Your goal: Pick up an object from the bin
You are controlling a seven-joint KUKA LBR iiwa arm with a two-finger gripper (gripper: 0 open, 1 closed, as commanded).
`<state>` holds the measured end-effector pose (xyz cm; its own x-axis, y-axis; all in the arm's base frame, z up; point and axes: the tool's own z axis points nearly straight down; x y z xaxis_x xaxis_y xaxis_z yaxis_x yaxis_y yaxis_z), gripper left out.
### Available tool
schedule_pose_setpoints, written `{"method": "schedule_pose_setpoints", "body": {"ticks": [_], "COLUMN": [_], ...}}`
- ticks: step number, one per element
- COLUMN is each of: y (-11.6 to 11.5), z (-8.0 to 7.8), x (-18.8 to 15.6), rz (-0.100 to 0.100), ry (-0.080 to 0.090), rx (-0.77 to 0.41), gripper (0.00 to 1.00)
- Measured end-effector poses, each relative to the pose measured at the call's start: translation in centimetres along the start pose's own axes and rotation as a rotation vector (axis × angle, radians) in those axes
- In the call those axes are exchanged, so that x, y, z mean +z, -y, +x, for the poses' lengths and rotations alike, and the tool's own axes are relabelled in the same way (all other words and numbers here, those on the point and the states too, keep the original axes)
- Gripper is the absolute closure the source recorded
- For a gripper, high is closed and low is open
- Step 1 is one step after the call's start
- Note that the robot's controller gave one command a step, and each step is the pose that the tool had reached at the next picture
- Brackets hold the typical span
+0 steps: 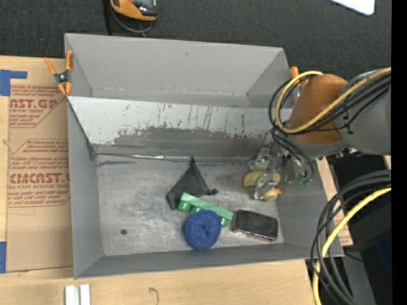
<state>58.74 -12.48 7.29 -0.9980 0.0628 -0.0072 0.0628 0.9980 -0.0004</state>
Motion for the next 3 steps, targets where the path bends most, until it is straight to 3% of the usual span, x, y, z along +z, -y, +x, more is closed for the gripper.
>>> {"method": "schedule_pose_setpoints", "body": {"ticks": [1, 2, 3], "y": [-0.8, -0.8, -0.8], "z": [-0.5, -0.5, -0.1], "x": [-12.1, -12.1, -16.9], "rz": [-0.001, 0.000, -0.002], "ry": [-0.005, -0.005, -0.012], "rx": [-0.007, -0.007, -0.009], "gripper": [1.00, 1.00, 1.00]}}
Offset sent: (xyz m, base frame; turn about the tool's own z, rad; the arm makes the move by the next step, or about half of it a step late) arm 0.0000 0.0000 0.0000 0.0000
